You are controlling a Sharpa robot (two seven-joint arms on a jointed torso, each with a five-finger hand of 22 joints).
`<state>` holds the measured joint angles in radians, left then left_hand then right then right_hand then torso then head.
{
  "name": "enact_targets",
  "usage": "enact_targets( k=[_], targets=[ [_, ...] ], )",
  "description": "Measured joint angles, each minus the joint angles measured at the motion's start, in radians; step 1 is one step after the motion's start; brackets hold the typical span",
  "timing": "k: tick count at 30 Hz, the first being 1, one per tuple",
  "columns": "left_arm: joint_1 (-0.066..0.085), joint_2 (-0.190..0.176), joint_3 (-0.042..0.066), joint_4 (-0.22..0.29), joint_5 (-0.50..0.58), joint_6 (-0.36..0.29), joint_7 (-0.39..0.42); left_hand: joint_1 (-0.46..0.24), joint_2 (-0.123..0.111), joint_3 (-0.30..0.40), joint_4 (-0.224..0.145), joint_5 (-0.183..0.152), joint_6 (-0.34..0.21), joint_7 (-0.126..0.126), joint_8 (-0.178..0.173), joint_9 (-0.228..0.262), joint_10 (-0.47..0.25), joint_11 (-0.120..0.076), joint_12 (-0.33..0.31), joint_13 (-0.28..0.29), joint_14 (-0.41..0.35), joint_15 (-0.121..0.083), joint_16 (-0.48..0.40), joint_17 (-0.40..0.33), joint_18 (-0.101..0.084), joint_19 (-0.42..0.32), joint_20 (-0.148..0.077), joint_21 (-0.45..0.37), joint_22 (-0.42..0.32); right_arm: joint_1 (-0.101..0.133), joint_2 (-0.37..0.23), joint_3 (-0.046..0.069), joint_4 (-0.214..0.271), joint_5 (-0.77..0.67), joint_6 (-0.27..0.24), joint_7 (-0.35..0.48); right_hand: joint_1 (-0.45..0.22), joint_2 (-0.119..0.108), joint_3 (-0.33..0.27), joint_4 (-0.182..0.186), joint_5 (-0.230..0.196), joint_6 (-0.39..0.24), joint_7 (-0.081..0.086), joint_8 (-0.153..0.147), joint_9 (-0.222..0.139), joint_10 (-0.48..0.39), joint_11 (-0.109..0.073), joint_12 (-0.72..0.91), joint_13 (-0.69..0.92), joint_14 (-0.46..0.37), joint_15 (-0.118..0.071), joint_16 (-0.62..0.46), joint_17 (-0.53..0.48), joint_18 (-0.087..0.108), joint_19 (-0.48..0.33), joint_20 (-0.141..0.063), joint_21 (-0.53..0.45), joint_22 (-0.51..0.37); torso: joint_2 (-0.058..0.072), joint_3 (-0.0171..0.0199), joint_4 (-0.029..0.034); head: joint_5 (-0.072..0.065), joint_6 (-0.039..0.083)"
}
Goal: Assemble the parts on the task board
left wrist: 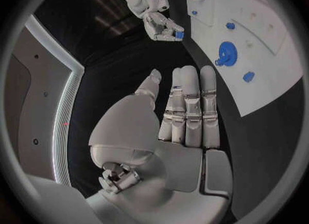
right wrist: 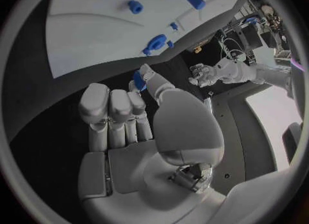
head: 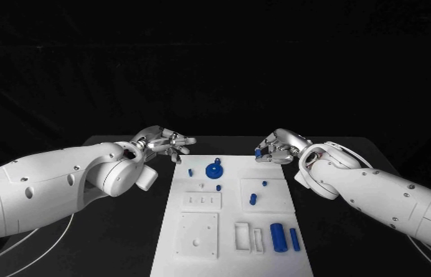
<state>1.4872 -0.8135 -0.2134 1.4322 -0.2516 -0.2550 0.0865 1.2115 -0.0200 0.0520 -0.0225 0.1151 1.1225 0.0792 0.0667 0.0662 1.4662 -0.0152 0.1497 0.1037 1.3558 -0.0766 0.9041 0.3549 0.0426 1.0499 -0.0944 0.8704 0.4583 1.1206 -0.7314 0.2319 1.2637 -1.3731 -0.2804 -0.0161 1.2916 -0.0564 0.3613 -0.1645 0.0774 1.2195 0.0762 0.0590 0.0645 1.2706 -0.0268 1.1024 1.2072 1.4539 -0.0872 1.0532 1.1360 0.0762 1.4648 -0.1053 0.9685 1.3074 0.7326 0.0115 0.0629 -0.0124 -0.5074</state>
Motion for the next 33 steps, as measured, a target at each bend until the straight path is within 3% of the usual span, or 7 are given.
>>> enact_targets(
  k=[4, 9, 14, 18, 22, 28, 33],
  targets=[
    [0.007, 0.024, 0.0, -0.008, -0.034, 0.022, -0.057, -0.005, 0.005, -0.016, 0.037, 0.0, 0.004, -0.004, 0.0, 0.002, -0.001, -0.008, 0.058, 0.024, 0.007, -0.007, 0.059, 0.038, 0.0, 0.012, -0.009, 0.027, 0.025, 0.007, 0.018, 0.0, 0.046, -0.025, 0.013, -0.041, 0.0, 0.0, 0.001, 0.001, 0.0, 0.0, 0.0, 0.0, 0.0, 0.0, 0.0, 0.0, 0.001, 0.0, 0.0, 0.0, 0.001, 0.0, 0.0, 0.0, 0.0, 0.0, -0.005, -0.0007, -0.0028, 0.006, -0.004],
    [0.011, 0.061, -0.001, -0.013, -0.067, 0.039, -0.124, -0.013, -0.003, -0.022, 0.072, 0.0, 0.049, -0.021, 0.0, 0.019, 0.0, -0.009, 0.071, 0.03, 0.007, -0.008, 0.071, 0.052, 0.0, 0.012, -0.009, 0.03, 0.044, 0.011, 0.046, -0.001, 0.092, -0.057, 0.03, -0.093, 0.0, 0.0, 0.005, 0.005, 0.003, 0.0, 0.0, 0.0, 0.0, 0.0, 0.0, 0.0, 0.002, 0.0, 0.0, 0.0, 0.001, 0.0, 0.0, 0.0, 0.0, 0.0, -0.009, -0.0013, -0.007, 0.011, -0.006],
    [0.012, 0.089, -0.003, -0.014, -0.092, 0.05, -0.177, -0.022, -0.012, -0.018, 0.096, 0.0, 0.085, -0.035, 0.0, 0.084, -0.001, -0.015, 0.071, 0.03, 0.004, -0.011, 0.071, 0.055, 0.0, 0.012, -0.009, 0.03, 0.063, 0.013, 0.07, -0.004, 0.113, -0.083, 0.044, -0.139, 0.0, 0.0, 0.005, 0.005, 0.016, 0.0, 0.0, 0.0, 0.0, 0.0, 0.0, 0.0, 0.002, 0.0, 0.0, 0.0, 0.001, 0.0, 0.0, 0.0, 0.0, 0.0, -0.01, -0.0017, -0.0091, 0.013, -0.009],
    [0.012, 0.11, -0.004, -0.017, -0.114, 0.054, -0.208, -0.042, -0.031, -0.007, 0.114, 0.0, 0.089, -0.038, 0.0, 0.152, -0.001, -0.015, 0.071, 0.029, 0.004, -0.011, 0.071, 0.056, 0.0, 0.012, -0.009, 0.021, 0.079, 0.014, 0.085, -0.006, 0.124, -0.098, 0.049, -0.166, 0.0, 0.0, 0.008, 0.008, 0.031, 0.0, 0.0, 0.0, 0.0, 0.0, 0.0, 0.0, 0.002, 0.0, 0.0, 0.0, 0.003, 0.0, 0.0, 0.0, 0.0, 0.0, -0.01, -0.002, -0.0084, 0.013, -0.012],
    [0.012, 0.126, -0.005, -0.023, -0.137, 0.055, -0.234, -0.056, -0.06, 0.01, 0.139, -0.012, 0.079, -0.03, 0.0, 0.18, -0.001, -0.015, 0.066, 0.029, 0.004, -0.011, 0.071, 0.056, 0.0, 0.012, -0.009, 0.011, 0.092, 0.015, 0.097, -0.007, 0.131, -0.109, 0.052, -0.186, -0.004, -0.005, 0.008, 0.008, 0.035, 0.0, 0.0, 0.0, 0.0, 0.0, 0.0, 0.0, 0.002, 0.0, 0.0, 0.0, 0.004, 0.0, 0.0, 0.0, 0.0, 0.0, -0.01, -0.002, -0.0079, 0.013, -0.013],
    [0.012, 0.148, -0.006, -0.034, -0.17, 0.054, -0.27, -0.074, -0.093, 0.025, 0.179, -0.029, 0.061, -0.027, 0.0, 0.188, -0.001, -0.015, 0.051, 0.029, 0.004, -0.011, 0.067, 0.056, 0.001, 0.012, -0.009, -0.002, 0.11, 0.015, 0.11, -0.009, 0.141, -0.12, 0.056, -0.207, -0.004, -0.005, 0.008, 0.008, 0.04, 0.0, 0.0, 0.0, 0.0, 0.0, 0.0, 0.0, 0.002, 0.0, 0.0, 0.0, 0.004, 0.0, 0.0, 0.0, 0.0, 0.0, -0.01, -0.0014, -0.0079, 0.013, -0.014],
    [0.012, 0.16, -0.006, -0.042, -0.187, 0.053, -0.296, -0.083, -0.101, 0.034, 0.198, -0.035, 0.055, -0.025, 0.0, 0.18, -0.001, -0.015, 0.032, 0.028, 0.004, -0.011, 0.067, 0.056, 0.002, 0.012, -0.009, -0.01, 0.122, 0.016, 0.116, -0.011, 0.148, -0.125, 0.058, -0.218, -0.003, -0.006, 0.008, 0.008, 0.047, 0.0, 0.0, 0.0, 0.0, 0.0, 0.001, 0.0, 0.003, 0.0, 0.0, 0.0, 0.005, 0.0, 0.0, 0.0, 0.0, 0.0, -0.009, -0.0013, -0.0078, 0.014, -0.016]
  ],
)
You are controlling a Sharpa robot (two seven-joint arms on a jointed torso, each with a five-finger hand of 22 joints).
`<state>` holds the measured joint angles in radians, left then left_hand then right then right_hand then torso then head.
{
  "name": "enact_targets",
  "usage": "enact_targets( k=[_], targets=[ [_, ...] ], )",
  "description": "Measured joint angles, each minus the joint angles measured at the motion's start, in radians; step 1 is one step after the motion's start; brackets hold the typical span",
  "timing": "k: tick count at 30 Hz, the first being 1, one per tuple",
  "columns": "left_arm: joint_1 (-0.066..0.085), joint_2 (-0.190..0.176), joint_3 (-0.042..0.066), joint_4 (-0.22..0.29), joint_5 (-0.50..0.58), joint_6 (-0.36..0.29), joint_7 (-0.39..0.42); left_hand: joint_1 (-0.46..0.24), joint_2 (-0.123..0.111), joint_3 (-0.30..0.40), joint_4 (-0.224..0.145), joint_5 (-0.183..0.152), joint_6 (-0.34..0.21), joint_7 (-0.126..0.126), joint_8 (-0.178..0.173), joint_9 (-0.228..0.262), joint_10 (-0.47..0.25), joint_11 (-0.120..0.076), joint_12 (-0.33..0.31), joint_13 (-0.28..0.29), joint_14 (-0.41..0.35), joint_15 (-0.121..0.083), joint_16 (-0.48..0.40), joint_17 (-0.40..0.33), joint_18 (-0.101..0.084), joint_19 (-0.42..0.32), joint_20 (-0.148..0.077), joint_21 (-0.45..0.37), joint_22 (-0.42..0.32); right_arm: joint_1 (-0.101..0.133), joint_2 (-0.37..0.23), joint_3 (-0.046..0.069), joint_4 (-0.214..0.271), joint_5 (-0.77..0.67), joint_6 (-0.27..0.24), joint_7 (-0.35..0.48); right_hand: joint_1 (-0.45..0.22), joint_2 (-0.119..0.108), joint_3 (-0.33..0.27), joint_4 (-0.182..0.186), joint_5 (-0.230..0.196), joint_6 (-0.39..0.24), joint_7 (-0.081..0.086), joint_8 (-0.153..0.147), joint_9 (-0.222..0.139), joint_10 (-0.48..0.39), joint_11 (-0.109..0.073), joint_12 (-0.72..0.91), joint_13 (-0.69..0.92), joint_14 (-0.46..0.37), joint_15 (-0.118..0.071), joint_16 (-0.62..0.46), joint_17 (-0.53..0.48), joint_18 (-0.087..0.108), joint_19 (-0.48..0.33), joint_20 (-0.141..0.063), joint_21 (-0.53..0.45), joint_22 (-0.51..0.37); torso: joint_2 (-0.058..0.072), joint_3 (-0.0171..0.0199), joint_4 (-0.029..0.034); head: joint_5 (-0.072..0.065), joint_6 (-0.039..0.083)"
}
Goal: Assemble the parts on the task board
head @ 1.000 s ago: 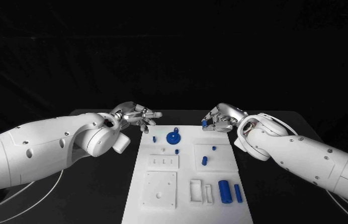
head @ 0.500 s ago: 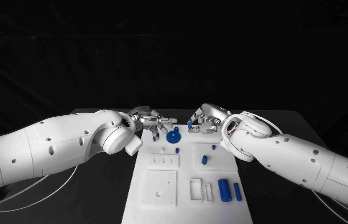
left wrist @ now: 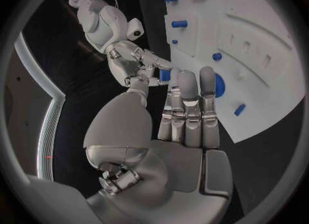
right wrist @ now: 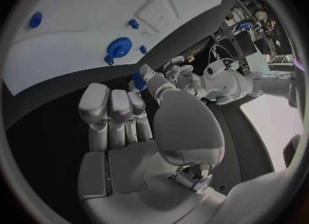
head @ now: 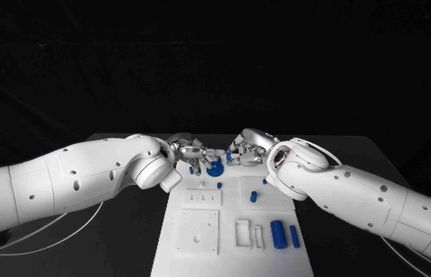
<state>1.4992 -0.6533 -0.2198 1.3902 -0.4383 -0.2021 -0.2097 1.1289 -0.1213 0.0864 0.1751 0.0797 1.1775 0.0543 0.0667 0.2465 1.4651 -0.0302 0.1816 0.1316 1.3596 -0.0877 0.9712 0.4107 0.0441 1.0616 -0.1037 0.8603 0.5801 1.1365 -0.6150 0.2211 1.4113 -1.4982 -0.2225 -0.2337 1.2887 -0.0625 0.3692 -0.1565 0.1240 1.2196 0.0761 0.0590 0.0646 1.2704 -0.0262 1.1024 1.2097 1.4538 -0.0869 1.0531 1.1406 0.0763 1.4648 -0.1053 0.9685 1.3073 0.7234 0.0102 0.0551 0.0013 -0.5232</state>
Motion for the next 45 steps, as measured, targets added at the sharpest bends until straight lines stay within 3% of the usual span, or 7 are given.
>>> enact_targets(
  k=[19, 28, 37, 45],
  targets=[
    [0.0, 0.037, -0.001, -0.021, -0.03, 0.0, -0.06, 0.004, -0.004, 0.002, 0.007, -0.004, -0.009, 0.004, 0.0, -0.015, 0.003, 0.004, -0.023, -0.008, -0.004, 0.004, 0.0, -0.001, 0.001, 0.0, 0.0, -0.011, 0.019, 0.0, 0.02, -0.002, 0.029, -0.015, 0.004, -0.013, -0.007, -0.007, 0.0, 0.0, 0.004, 0.0, 0.0, 0.0, 0.0, 0.0, 0.0, 0.0, 0.001, 0.0, 0.0, 0.0, 0.001, 0.0, 0.0, 0.0, 0.0, 0.0, 0.0, -0.0005, 0.0006, 0.0, -0.003],
    [-0.001, 0.044, -0.004, -0.026, -0.037, 0.003, -0.077, 0.006, -0.002, 0.002, 0.007, 0.014, -0.01, 0.004, -0.001, -0.019, 0.003, 0.004, -0.027, -0.009, -0.004, 0.004, 0.0, -0.001, 0.001, 0.003, 0.004, -0.017, 0.029, 0.006, 0.027, -0.02, 0.023, -0.023, 0.005, -0.017, -0.009, -0.009, -0.001, -0.001, 0.01, 0.004, 0.0, 0.0, 0.001, 0.002, -0.002, 0.0, 0.001, 0.0, 0.0, 0.0, 0.001, 0.0, 0.0, 0.0, 0.0, 0.001, 0.0, -0.0011, 0.0007, 0.003, -0.005],
    [-0.001, 0.046, -0.004, -0.027, -0.041, 0.009, -0.091, 0.058, 0.109, -0.014, -0.093, 0.054, 0.005, -0.009, -0.003, -0.008, 0.004, 0.004, -0.028, -0.015, -0.004, 0.004, 0.0, -0.001, 0.001, 0.007, 0.0, -0.034, 0.057, 0.009, 0.033, -0.029, 0.021, -0.03, 0.005, -0.019, -0.015, -0.016, -0.001, -0.001, 0.01, 0.006, 0.0, 0.003, 0.003, 0.004, -0.001, 0.0, 0.001, 0.001, 0.002, 0.0, 0.001, 0.0, 0.0, 0.0, 0.0, 0.001, 0.0, -0.0006, 0.0007, 0.004, -0.006],
    [-0.001, 0.047, -0.003, -0.025, -0.042, 0.013, -0.093, 0.107, 0.157, 0.004, -0.163, 0.148, 0.021, -0.019, 0.0, 0.022, 0.004, 0.004, -0.035, -0.027, -0.004, 0.004, 0.0, 0.001, 0.002, 0.007, 0.0, -0.038, 0.07, 0.008, 0.034, -0.031, 0.022, -0.035, 0.008, -0.023, -0.012, -0.018, -0.005, 0.004, 0.01, 0.006, 0.0, 0.004, 0.007, 0.004, 0.0, 0.0, 0.003, 0.001, 0.002, 0.0, 0.002, 0.0, 0.0, 0.0, 0.0, 0.001, 0.0, -0.0001, 0.0005, 0.004, -0.007]
  ],
)
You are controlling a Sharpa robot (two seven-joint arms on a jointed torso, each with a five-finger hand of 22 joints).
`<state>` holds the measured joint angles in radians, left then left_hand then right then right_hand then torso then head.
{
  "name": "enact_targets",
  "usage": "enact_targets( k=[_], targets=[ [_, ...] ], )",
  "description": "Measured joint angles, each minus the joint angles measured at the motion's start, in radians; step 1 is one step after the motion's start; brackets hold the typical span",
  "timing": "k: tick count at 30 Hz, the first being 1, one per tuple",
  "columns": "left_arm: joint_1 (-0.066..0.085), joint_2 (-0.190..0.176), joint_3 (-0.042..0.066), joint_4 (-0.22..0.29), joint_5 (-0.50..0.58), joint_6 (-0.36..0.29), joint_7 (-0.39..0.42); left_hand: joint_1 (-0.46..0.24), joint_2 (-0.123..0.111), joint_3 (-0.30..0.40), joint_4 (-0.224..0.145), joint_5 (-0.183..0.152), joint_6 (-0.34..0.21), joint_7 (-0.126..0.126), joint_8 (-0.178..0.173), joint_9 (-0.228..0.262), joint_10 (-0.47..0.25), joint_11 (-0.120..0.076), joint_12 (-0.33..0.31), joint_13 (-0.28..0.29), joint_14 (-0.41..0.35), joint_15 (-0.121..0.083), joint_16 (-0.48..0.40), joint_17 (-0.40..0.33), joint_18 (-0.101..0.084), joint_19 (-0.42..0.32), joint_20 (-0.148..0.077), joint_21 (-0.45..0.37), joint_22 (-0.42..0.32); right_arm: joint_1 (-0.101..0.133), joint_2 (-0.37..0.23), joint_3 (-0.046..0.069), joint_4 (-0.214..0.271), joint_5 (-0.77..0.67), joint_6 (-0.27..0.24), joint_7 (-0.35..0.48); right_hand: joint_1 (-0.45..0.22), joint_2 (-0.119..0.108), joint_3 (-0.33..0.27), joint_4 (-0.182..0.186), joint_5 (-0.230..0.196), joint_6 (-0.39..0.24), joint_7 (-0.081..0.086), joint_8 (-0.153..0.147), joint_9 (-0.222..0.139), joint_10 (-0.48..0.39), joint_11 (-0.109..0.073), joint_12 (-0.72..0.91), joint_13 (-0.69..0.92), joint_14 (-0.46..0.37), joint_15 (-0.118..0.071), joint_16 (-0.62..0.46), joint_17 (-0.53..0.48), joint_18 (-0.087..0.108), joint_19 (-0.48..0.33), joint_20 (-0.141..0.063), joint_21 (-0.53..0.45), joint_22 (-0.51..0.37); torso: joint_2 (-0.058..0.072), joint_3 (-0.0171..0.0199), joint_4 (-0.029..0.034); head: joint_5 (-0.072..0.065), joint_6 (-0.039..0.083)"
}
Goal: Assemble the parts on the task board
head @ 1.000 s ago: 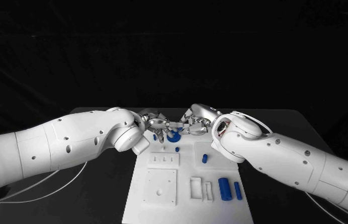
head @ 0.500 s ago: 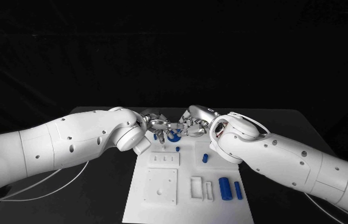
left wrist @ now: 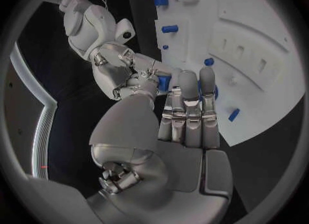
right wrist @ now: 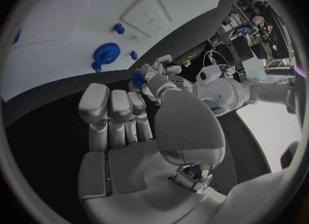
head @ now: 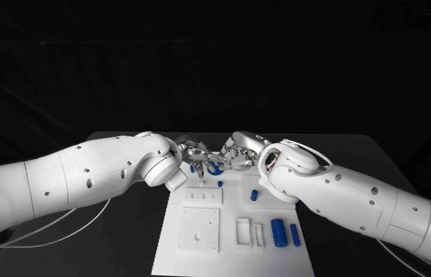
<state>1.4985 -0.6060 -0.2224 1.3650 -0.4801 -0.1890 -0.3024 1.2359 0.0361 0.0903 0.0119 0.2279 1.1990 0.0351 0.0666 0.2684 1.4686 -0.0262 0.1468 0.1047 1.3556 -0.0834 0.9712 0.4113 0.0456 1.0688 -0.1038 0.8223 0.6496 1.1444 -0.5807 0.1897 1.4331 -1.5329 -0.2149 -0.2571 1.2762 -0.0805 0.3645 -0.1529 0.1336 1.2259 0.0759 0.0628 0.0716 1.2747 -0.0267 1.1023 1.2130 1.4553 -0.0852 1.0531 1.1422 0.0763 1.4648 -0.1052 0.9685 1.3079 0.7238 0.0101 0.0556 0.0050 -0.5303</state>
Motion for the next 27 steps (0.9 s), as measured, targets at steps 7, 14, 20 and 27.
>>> enact_targets(
  k=[7, 14, 20, 27],
  targets=[
    [0.0, 0.004, 0.0, -0.003, 0.0, 0.005, 0.0, -0.001, 0.019, 0.017, -0.041, 0.059, -0.003, 0.003, 0.0, 0.028, -0.002, 0.002, 0.005, -0.007, -0.002, 0.002, 0.005, 0.002, 0.0, 0.0, 0.0, 0.0, 0.017, 0.0, 0.0, -0.001, 0.003, -0.003, 0.002, -0.007, 0.007, -0.001, 0.002, 0.002, 0.0, 0.0, 0.0, 0.0, 0.0, 0.0, 0.0, 0.0, 0.0, 0.0, 0.0, 0.0, 0.0, 0.0, 0.0, 0.0, 0.0, 0.0, 0.0, 0.0, -0.0005, 0.001, -0.004],
    [-0.001, 0.003, 0.0, -0.003, 0.0, 0.009, 0.0, -0.022, 0.04, 0.034, -0.057, 0.091, -0.008, -0.001, 0.007, 0.028, -0.002, -0.011, 0.066, 0.006, 0.001, -0.011, 0.036, 0.016, 0.0, 0.003, -0.011, 0.0, 0.044, 0.0, 0.003, -0.002, -0.003, -0.003, 0.004, -0.008, 0.009, -0.003, 0.002, 0.002, -0.001, 0.0, 0.0, 0.0, 0.0, -0.001, -0.001, 0.0, 0.0, 0.0, 0.0, 0.0, 0.0, 0.0, 0.0, 0.0, 0.0, 0.0, 0.0, 0.0, -0.0012, 0.0, -0.007],
    [-0.001, -0.001, 0.0, 0.001, 0.0, 0.013, -0.001, -0.037, 0.052, 0.059, -0.048, 0.114, -0.013, -0.005, 0.007, 0.027, -0.003, -0.022, 0.145, 0.039, 0.004, -0.026, 0.09, 0.037, -0.016, 0.007, -0.022, 0.0, 0.073, 0.0, 0.003, -0.003, -0.006, -0.003, 0.004, -0.005, 0.007, -0.002, 0.002, 0.002, -0.002, 0.0, 0.0, -0.002, -0.001, -0.002, -0.002, 0.0, 0.0, 0.0, 0.0, 0.0, 0.0, 0.0, 0.0, 0.0, 0.0, 0.0, 0.0, 0.0001, -0.0008, -0.002, -0.009],
    [-0.001, -0.003, 0.001, 0.002, -0.008, 0.016, -0.004, -0.076, 0.035, 0.106, -0.078, 0.171, -0.01, -0.001, 0.008, 0.028, -0.004, -0.03, 0.244, 0.079, 0.011, -0.04, 0.162, 0.062, -0.015, 0.014, -0.036, 0.012, 0.103, 0.0, -0.001, -0.004, -0.003, -0.001, 0.002, -0.001, 0.003, -0.001, -0.009, 0.012, -0.002, 0.0, 0.0, -0.004, -0.004, -0.008, -0.004, -0.021, -0.009, 0.0, 0.0, -0.007, -0.004, 0.0, 0.0, 0.0, -0.01, 0.0, 0.0, 0.001, -0.0011, -0.002, -0.011]
  ],
)
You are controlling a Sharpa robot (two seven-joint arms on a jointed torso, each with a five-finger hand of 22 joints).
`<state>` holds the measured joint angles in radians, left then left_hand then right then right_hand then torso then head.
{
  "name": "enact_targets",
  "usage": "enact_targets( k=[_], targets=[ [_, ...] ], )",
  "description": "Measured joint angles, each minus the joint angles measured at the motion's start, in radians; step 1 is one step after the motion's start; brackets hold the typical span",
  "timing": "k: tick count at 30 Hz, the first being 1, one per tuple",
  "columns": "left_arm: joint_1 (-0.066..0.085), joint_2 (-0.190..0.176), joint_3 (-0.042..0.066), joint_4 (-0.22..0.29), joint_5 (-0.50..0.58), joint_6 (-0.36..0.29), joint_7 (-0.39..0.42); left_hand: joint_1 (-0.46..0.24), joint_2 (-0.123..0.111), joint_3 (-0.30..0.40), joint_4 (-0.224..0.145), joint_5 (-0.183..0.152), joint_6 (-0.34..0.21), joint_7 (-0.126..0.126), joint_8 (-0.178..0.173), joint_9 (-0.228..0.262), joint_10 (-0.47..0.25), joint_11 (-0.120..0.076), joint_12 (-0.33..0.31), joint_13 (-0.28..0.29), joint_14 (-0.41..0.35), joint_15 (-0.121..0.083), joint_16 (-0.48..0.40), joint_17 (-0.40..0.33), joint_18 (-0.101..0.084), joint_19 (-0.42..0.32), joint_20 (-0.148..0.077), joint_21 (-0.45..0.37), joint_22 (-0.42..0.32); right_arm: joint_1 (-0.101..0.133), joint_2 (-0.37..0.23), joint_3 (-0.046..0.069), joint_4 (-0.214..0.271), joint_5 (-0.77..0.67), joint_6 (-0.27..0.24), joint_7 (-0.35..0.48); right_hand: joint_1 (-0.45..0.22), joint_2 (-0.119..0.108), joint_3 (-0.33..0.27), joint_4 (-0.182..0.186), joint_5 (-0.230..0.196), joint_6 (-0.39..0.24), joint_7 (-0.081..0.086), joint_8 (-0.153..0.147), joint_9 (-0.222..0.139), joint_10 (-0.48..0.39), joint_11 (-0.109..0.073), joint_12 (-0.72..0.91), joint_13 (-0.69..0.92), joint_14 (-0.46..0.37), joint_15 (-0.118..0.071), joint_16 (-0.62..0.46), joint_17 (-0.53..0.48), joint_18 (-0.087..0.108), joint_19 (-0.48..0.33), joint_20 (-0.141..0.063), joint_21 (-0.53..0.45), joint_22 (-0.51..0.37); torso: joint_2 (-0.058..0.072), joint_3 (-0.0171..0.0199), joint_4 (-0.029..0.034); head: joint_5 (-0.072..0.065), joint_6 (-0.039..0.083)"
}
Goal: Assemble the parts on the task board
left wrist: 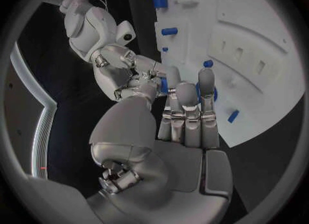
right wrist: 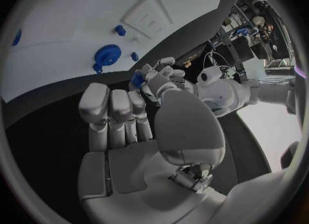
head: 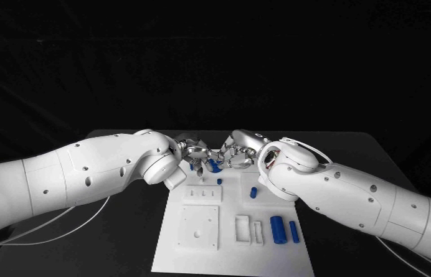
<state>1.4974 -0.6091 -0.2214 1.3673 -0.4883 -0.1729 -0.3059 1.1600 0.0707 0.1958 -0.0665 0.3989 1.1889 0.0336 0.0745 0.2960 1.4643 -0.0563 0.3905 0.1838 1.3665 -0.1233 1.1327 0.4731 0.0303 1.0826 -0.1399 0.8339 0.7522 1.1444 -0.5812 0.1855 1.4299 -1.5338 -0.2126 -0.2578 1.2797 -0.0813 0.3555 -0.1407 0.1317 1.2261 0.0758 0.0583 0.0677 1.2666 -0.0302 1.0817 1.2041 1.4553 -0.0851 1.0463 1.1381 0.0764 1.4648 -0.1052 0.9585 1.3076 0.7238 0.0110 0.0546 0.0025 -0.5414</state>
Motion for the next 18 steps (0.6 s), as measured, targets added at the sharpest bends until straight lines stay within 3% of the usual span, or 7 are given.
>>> enact_targets(
  k=[3, 5, 10, 13, 18],
  targets=[
    [0.0, 0.0, 0.001, 0.001, -0.005, 0.0, -0.001, -0.01, -0.01, 0.022, -0.015, 0.02, 0.004, 0.004, 0.002, 0.0, 0.003, -0.004, 0.023, 0.008, -0.003, -0.003, 0.021, 0.004, 0.0, 0.004, -0.004, 0.0, 0.015, -0.001, -0.007, -0.001, 0.003, 0.003, -0.003, 0.003, -0.034, -0.029, -0.031, 0.03, 0.043, -0.038, -0.004, 0.003, -0.002, -0.033, 0.011, -0.037, -0.027, -0.006, 0.005, -0.026, -0.019, 0.0, 0.0, 0.0, -0.029, 0.0, 0.0, 0.0004, -0.0001, 0.001, -0.001],
    [0.001, -0.001, 0.002, -0.001, -0.011, 0.0, -0.003, -0.01, -0.01, 0.045, -0.038, 0.02, 0.006, 0.006, 0.002, -0.001, 0.002, -0.004, 0.033, 0.011, -0.002, -0.005, 0.028, 0.004, 0.0, 0.006, -0.006, 0.0, 0.023, -0.002, -0.015, -0.002, 0.007, 0.007, -0.006, 0.007, -0.039, -0.038, -0.084, 0.054, 0.05, -0.1, 0.013, 0.011, 0.0, -0.061, 0.025, -0.07, -0.058, -0.015, 0.014, -0.041, -0.031, 0.0, 0.002, 0.005, -0.06, 0.0, 0.0, 0.001, -0.0001, 0.001, -0.002],
    [0.0, -0.007, 0.0, -0.007, -0.03, 0.0, -0.018, -0.013, -0.013, 0.048, -0.04, 0.02, 0.006, 0.006, 0.0, -0.001, 0.002, -0.004, 0.042, 0.014, 0.0, -0.007, 0.032, 0.004, 0.0, 0.007, -0.007, 0.0, 0.033, -0.002, -0.044, -0.001, 0.024, 0.019, -0.027, 0.019, 0.009, -0.066, -0.219, 0.116, 0.043, -0.188, 0.033, 0.009, -0.003, -0.1, 0.043, -0.1, -0.124, -0.026, 0.026, -0.059, -0.054, 0.01, 0.001, 0.021, -0.122, 0.0, 0.001, 0.0015, -0.0007, 0.001, -0.004],
    [0.0, -0.011, 0.0, -0.009, -0.044, 0.0, -0.028, -0.015, -0.015, 0.048, -0.04, 0.02, 0.006, 0.006, -0.002, -0.001, 0.002, -0.004, 0.043, 0.014, 0.0, -0.007, 0.032, 0.005, 0.0, 0.007, -0.007, 0.0, 0.035, -0.004, -0.071, -0.001, 0.039, 0.026, -0.041, 0.027, 0.028, -0.069, -0.242, 0.136, 0.043, -0.195, 0.037, 0.009, -0.003, -0.108, 0.044, -0.098, -0.152, -0.03, 0.03, -0.059, -0.064, 0.015, 0.0, 0.022, -0.139, 0.0, 0.001, 0.0017, -0.0007, 0.003, -0.006],
    [0.0, -0.025, 0.0, -0.008, -0.077, 0.008, -0.051, -0.017, -0.017, 0.048, -0.04, 0.02, 0.006, 0.006, -0.006, -0.001, 0.003, -0.004, 0.043, 0.014, 0.0, -0.007, 0.032, 0.005, 0.0, 0.007, -0.007, 0.0, 0.037, -0.009, -0.137, 0.001, 0.055, 0.044, -0.067, 0.038, 0.038, -0.068, -0.243, 0.138, 0.052, -0.195, 0.037, 0.009, -0.003, -0.109, 0.044, -0.092, -0.171, -0.03, 0.03, -0.059, -0.07, 0.015, 0.0, 0.022, -0.147, 0.0, 0.001, 0.0017, 0.0003, 0.005, -0.012]
  ],
)
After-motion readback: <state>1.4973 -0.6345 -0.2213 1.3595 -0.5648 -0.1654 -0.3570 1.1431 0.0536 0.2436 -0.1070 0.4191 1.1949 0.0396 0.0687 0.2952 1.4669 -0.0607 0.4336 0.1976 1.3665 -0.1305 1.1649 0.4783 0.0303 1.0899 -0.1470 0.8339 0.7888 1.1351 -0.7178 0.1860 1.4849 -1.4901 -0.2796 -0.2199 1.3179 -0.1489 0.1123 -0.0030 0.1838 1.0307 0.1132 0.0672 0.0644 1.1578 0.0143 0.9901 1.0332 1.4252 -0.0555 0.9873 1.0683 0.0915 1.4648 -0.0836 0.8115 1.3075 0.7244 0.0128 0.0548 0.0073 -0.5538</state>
